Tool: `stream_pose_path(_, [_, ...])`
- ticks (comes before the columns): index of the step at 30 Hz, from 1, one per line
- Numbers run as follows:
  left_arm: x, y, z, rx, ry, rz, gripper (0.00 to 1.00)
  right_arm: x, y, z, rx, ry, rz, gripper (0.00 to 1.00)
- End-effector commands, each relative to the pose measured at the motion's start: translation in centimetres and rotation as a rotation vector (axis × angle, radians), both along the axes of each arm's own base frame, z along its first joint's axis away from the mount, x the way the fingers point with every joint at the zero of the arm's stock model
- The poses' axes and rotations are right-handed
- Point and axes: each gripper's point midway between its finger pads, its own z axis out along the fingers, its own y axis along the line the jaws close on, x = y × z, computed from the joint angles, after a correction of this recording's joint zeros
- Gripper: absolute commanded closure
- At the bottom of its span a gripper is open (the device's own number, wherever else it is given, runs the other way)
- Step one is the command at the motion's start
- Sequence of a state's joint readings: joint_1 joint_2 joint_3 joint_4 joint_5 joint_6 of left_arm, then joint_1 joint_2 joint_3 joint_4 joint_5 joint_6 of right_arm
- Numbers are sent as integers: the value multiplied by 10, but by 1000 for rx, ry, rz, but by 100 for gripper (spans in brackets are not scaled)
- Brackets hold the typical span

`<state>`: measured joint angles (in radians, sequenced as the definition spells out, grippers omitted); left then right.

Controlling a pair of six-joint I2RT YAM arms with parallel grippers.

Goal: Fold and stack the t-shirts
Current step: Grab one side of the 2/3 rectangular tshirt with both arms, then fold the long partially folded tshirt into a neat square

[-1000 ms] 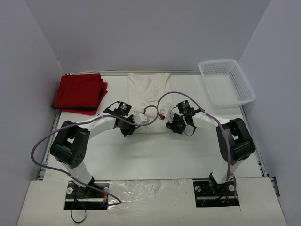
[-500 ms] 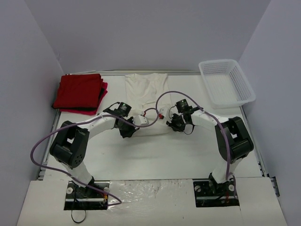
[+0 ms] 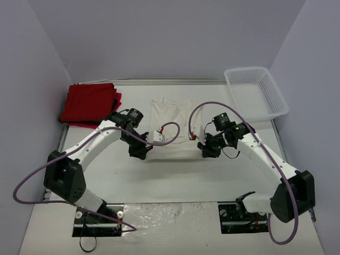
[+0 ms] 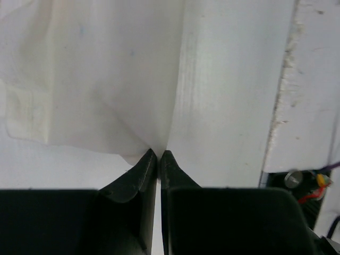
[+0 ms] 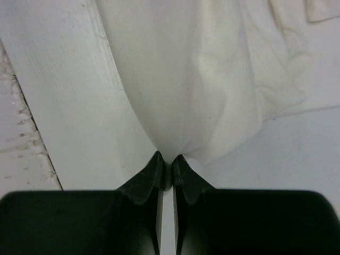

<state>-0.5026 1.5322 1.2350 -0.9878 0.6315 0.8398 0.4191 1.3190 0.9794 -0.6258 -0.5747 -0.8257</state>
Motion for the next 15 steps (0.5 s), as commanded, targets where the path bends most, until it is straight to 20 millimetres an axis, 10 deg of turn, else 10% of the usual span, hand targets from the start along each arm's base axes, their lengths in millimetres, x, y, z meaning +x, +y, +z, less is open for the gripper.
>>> stream_pose_path(1, [-53, 10, 41, -51, 108, -129, 98, -21, -7, 29, 36, 7, 31, 100])
stream_pose_path(7, [-70, 7, 70, -124, 79, -167, 98, -24, -7, 30, 39, 31, 47, 100])
stream_pose_path(15, [-48, 10, 53, -78, -22, -114, 98, -4, -8, 35, 4, 9, 66, 100])
